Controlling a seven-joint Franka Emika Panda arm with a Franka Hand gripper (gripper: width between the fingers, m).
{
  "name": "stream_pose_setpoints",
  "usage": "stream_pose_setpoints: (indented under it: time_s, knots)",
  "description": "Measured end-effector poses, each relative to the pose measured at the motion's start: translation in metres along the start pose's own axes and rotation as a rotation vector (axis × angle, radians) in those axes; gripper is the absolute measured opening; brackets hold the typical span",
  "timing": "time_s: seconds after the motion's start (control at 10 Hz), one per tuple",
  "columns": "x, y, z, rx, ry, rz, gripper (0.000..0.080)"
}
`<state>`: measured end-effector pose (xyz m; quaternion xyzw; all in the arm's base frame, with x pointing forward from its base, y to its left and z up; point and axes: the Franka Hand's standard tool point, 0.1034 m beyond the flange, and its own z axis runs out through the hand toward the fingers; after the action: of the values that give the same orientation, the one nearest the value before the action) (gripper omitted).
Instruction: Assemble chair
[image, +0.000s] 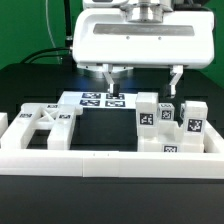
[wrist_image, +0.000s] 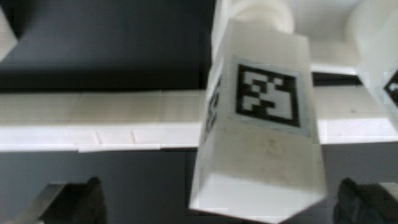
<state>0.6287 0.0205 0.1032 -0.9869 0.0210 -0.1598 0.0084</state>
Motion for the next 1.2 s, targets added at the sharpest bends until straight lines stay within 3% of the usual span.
stream_pose_setpoints:
  time_s: [0.1, 0.3, 0.5, 0.8, 1.0, 1.2]
  knots:
    - [0.003, 0.0, 0.002, 0.008, -0.035, -0.004, 0.0649]
    - [-0.005, -0.007, 0.001, 0.044, -0.217, 0.012, 0.0649]
    - [-0.015, -0.006, 0.003, 0.061, -0.373, 0.052, 0.0649]
    - [-0.013, 0.005, 0.015, 0.053, -0.438, 0.155, 0.0649]
    - [-0.012, 0.002, 0.014, 0.048, -0.441, 0.143, 0.0649]
    - [-0.011, -0.002, 0.014, 0.048, -0.438, 0.144, 0.038]
